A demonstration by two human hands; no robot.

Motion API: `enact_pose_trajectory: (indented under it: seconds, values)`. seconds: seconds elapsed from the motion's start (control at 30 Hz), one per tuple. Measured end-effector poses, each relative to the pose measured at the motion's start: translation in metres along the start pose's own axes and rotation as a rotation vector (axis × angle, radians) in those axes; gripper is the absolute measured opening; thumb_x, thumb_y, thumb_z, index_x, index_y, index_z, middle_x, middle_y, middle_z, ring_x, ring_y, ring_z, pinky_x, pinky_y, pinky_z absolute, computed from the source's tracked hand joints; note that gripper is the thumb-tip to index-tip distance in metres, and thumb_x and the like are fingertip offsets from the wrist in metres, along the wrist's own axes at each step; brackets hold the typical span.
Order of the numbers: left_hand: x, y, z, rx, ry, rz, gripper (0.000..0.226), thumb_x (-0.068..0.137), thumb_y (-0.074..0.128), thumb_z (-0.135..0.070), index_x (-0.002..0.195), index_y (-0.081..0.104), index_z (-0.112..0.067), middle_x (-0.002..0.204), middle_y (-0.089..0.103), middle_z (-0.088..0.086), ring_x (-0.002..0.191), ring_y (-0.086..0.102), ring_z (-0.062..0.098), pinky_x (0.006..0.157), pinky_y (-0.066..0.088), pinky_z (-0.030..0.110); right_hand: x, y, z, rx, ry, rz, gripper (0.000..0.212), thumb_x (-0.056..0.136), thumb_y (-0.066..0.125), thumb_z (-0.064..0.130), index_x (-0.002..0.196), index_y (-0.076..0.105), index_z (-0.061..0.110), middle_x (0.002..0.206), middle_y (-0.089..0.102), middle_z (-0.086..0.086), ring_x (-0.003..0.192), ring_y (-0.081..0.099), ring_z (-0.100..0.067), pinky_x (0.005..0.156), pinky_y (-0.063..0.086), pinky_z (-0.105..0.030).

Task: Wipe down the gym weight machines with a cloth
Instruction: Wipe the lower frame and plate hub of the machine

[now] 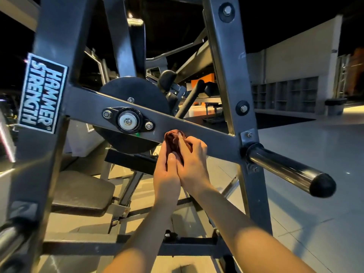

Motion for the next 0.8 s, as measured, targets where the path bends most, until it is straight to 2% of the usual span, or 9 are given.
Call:
enact_pose_trajectory:
  seconds: [0.17,0.27,0.33,0.4,0.5,0.6,0.67,0.73,0.8]
  values:
    - [0.013,-0.038,-0.014,0.105,0.036,-0.049,0.043,0.108,0.034,-0.044,0.151,0.033,-0.048,0.151,0.045,-0.02,0.141,0.041,0.004,0.117,0.037,0.036,0.028,0.001,0.038,-0.053,-0.191,-0.213,0.047,0.101,0.052,0.038,0.143,0.055,0.017,0.141,0.049,-0.007,0.128,0.038,-0.024,0.109,0.039,-0.034]
    - [0.014,-0.047,-0.021,0.055,0.04,-0.043,0.041,0.109,0.034,-0.041,0.149,0.034,-0.051,0.137,0.049,-0.037,0.126,0.045,-0.016,0.098,0.037,0.008,0.028,0.006,0.045,-0.061,-0.178,-0.264,0.047,0.099,0.052,0.036,0.138,0.061,0.012,0.136,0.056,-0.011,0.126,0.045,-0.03,0.103,0.042,-0.034]
    - [0.013,-0.052,-0.022,0.032,0.015,-0.072,0.042,0.109,0.036,-0.039,0.149,0.036,-0.051,0.134,0.05,-0.038,0.118,0.048,-0.018,0.093,0.036,0.005,0.018,0.013,0.044,-0.109,-0.22,-0.19,0.047,0.097,0.056,0.035,0.139,0.061,0.014,0.136,0.054,-0.008,0.128,0.043,-0.026,0.104,0.044,-0.033]
    - [0.011,-0.057,-0.017,0.038,-0.042,-0.079,0.043,0.108,0.036,-0.041,0.149,0.034,-0.052,0.143,0.048,-0.027,0.124,0.046,-0.006,0.104,0.034,0.02,0.004,0.031,0.038,-0.133,-0.237,-0.011,0.043,0.097,0.063,0.028,0.139,0.059,0.019,0.139,0.046,-0.002,0.131,0.036,-0.021,0.109,0.042,-0.032]
    - [0.005,-0.066,-0.004,0.12,-0.097,-0.051,0.047,0.106,0.035,-0.048,0.152,0.028,-0.052,0.156,0.039,-0.019,0.141,0.037,0.008,0.107,0.033,0.028,-0.012,0.047,0.023,-0.082,-0.041,0.156,0.042,0.103,0.056,0.024,0.144,0.05,0.026,0.143,0.035,0.002,0.136,0.029,-0.019,0.114,0.039,-0.038]
    - [0.005,-0.076,-0.003,0.169,-0.037,-0.023,0.047,0.102,0.036,-0.053,0.149,0.031,-0.054,0.148,0.044,-0.024,0.14,0.041,0.006,0.095,0.034,0.01,-0.007,0.023,0.037,-0.087,-0.223,-0.049,0.051,0.093,0.071,0.021,0.142,0.056,0.019,0.133,0.05,-0.004,0.125,0.043,-0.02,0.104,0.049,-0.031]
    - [0.01,-0.076,-0.004,0.153,-0.009,-0.022,0.043,0.106,0.039,-0.045,0.147,0.034,-0.056,0.145,0.045,-0.031,0.142,0.039,0.002,0.108,0.031,0.018,0.007,0.008,0.04,-0.149,-0.274,-0.21,0.054,0.086,0.079,0.024,0.137,0.061,0.019,0.127,0.056,-0.004,0.122,0.048,-0.024,0.095,0.049,-0.025]
    - [0.013,-0.067,-0.007,0.159,0.007,0.013,0.044,0.108,0.04,-0.037,0.148,0.034,-0.055,0.148,0.043,-0.032,0.142,0.036,-0.001,0.114,0.028,0.023,0.016,0.006,0.041,-0.116,-0.213,-0.284,0.047,0.09,0.071,0.028,0.136,0.063,0.016,0.126,0.06,-0.006,0.122,0.047,-0.024,0.096,0.046,-0.026]
    - [0.015,-0.059,-0.01,0.135,0.005,0.039,0.044,0.109,0.037,-0.038,0.149,0.032,-0.054,0.138,0.045,-0.04,0.131,0.041,-0.012,0.102,0.034,0.008,0.014,0.017,0.046,-0.066,-0.226,-0.278,0.041,0.096,0.06,0.027,0.134,0.065,0.012,0.126,0.06,-0.009,0.122,0.043,-0.024,0.099,0.044,-0.03]
Point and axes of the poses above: each hand's wrist, its own x-axis towards the middle knuckle, its own y-axis out of the palm, z = x × y, the point moved 6 cm from there along x, towards the middle knuckle
